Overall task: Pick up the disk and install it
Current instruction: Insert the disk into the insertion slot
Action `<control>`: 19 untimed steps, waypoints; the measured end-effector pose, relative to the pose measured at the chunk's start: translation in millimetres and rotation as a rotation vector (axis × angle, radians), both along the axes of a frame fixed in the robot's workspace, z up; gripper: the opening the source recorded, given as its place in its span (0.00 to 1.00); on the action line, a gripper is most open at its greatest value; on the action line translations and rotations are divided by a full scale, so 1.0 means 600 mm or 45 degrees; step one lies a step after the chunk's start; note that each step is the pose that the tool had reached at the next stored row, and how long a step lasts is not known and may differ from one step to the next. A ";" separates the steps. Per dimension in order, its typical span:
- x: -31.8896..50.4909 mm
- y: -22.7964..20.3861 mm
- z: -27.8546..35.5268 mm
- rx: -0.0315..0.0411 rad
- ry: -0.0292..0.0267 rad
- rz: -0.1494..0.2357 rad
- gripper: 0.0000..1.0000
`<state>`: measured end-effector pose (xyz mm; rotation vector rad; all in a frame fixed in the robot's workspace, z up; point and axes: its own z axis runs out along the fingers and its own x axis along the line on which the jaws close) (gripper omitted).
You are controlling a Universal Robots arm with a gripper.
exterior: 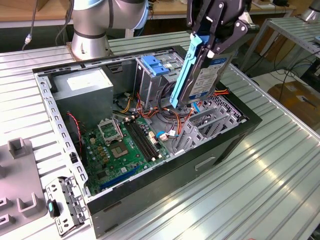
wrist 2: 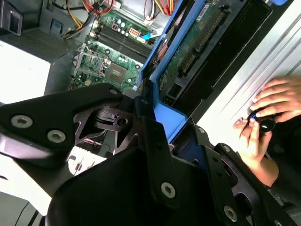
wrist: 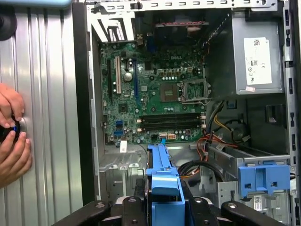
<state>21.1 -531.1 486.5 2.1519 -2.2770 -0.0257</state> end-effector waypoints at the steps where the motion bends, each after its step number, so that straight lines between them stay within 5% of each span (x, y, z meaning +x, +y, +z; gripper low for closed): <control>1: 0.005 0.0000 0.000 -0.0001 0.0000 0.000 0.37; 8: 0.049 0.0000 -0.001 -0.0008 0.0000 0.000 0.37; 9: 0.049 -0.0216 -0.012 -0.0015 0.0000 0.000 0.37; 11: 0.050 -0.0353 -0.016 -0.0072 0.0000 0.000 0.37; 19: 0.050 -0.0370 -0.017 -0.0072 0.0000 0.000 0.37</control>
